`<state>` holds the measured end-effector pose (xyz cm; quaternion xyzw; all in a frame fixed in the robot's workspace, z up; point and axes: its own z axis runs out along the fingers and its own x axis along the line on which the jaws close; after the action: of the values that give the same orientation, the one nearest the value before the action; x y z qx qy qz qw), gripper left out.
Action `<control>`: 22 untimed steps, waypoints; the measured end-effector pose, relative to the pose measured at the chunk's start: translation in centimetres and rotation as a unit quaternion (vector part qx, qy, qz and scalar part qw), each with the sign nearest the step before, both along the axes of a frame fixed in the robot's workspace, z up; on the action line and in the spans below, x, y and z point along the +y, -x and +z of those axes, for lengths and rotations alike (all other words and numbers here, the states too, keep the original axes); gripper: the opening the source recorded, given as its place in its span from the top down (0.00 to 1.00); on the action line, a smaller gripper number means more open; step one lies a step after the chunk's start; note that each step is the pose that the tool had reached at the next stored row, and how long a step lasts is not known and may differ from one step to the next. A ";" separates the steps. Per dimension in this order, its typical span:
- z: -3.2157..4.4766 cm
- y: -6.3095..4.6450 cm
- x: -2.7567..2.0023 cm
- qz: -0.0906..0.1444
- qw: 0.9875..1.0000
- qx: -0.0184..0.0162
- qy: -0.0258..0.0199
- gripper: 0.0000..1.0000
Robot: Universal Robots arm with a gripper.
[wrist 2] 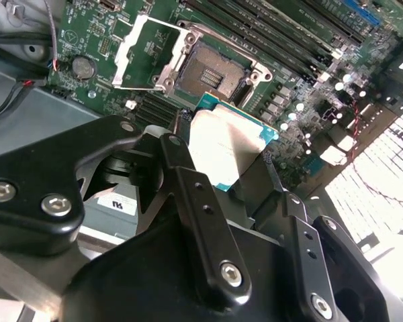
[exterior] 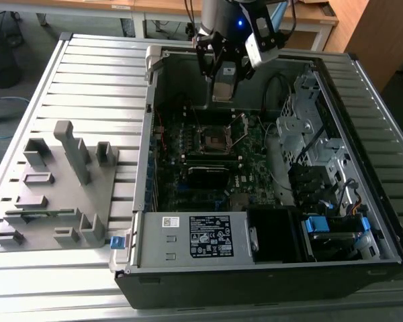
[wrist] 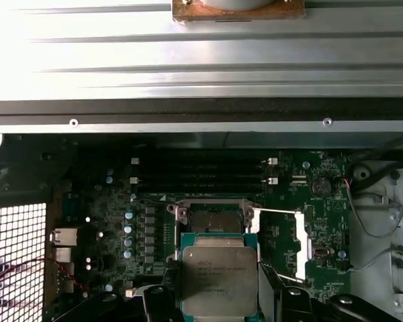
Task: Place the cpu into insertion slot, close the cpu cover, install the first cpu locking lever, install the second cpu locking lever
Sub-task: 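Place the cpu into insertion slot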
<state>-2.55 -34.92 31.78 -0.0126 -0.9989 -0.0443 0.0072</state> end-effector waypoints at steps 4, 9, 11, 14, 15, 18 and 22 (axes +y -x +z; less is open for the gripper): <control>-0.67 0.0 0.00 0.000 1.000 -0.001 0.000 0.46; -0.89 0.0 0.00 0.000 1.000 -0.001 0.000 0.46; -0.92 0.0 0.00 0.000 1.000 -0.001 0.000 0.46; -0.99 0.0 0.00 0.000 1.000 -0.001 0.000 0.46; -1.03 0.0 0.00 0.000 1.000 -0.001 0.000 0.46; -1.26 0.0 0.00 0.000 1.000 -0.001 0.000 0.46; -1.54 0.0 0.00 0.000 1.000 -0.001 0.000 0.46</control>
<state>-2.59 -34.92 30.25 -0.0124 -0.9989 -0.0442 0.0061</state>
